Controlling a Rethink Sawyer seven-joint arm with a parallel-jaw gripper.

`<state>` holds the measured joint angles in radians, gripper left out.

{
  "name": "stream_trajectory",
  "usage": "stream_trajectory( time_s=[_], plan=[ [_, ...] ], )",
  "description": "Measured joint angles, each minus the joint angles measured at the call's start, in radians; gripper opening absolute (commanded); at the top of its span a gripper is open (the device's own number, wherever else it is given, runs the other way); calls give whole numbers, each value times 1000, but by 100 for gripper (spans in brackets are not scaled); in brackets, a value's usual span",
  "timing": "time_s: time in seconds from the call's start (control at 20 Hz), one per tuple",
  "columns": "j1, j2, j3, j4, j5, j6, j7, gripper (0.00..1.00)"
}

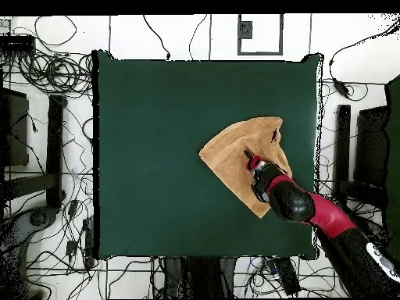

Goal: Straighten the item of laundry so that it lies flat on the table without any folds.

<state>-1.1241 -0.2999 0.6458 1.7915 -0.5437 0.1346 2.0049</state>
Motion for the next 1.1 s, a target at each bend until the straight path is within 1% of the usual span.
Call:
stream_trajectory(
  time_s=[1.1],
  plan=[
    [51, 16, 0, -3, 78, 10, 0, 100]
  ],
)
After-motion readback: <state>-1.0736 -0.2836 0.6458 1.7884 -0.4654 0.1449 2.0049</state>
